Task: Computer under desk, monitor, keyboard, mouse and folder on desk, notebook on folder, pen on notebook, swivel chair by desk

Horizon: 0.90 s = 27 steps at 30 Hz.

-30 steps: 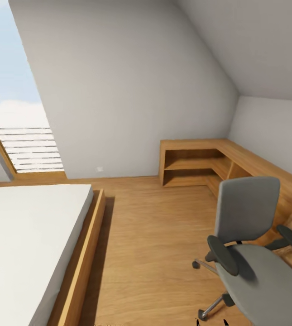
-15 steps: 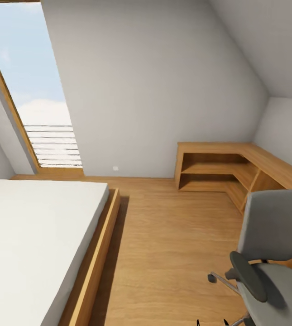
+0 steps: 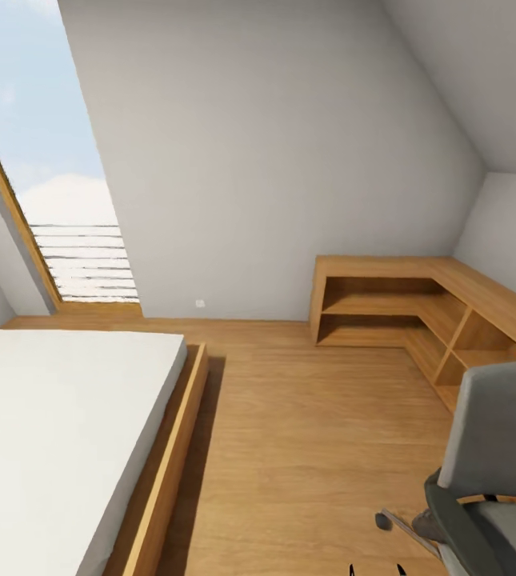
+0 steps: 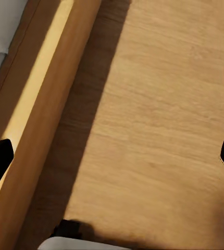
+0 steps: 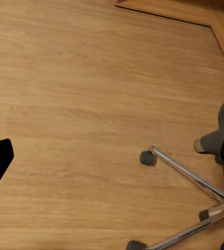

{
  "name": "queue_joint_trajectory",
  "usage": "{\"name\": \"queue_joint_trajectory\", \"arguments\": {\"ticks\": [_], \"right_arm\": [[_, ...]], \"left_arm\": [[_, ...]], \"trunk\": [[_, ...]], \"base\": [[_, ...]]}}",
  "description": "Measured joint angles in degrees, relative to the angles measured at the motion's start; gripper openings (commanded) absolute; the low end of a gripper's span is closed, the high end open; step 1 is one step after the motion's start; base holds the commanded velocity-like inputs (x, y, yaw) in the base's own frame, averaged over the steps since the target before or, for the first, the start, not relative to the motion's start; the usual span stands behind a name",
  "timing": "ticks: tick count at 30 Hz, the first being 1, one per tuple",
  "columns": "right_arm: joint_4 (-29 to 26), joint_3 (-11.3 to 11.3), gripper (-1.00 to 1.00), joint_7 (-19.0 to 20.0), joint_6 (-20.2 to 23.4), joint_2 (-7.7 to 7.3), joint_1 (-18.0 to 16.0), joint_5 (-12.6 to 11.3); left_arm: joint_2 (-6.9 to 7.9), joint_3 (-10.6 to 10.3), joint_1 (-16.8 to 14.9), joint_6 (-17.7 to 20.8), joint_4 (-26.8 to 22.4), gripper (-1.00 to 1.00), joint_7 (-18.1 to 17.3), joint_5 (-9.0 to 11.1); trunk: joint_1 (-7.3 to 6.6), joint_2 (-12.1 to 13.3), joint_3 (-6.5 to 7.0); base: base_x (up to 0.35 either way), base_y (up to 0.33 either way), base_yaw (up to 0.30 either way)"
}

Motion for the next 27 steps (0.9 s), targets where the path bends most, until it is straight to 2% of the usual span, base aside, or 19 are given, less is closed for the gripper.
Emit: {"name": "queue_joint_trajectory", "arguments": {"ticks": [7,27], "right_arm": [[0.01,0.07,1.0,0.01,0.0,0.07,0.0,0.02],[0.01,0.11,1.0,0.01,0.06,0.23,-0.01,0.08]], "left_arm": [[0.06,0.04,0.0,0.08,0.0,1.0,0.0,-0.52],[0.09,0.05,0.01,0.17,0.15,1.0,0.0,-0.53]], "trunk": [[0.0,0.0,0.0],[0.0,0.0,0.0]], "base": [[0.321,0.0,-0.165],[0.321,0.0,-0.007]]}}
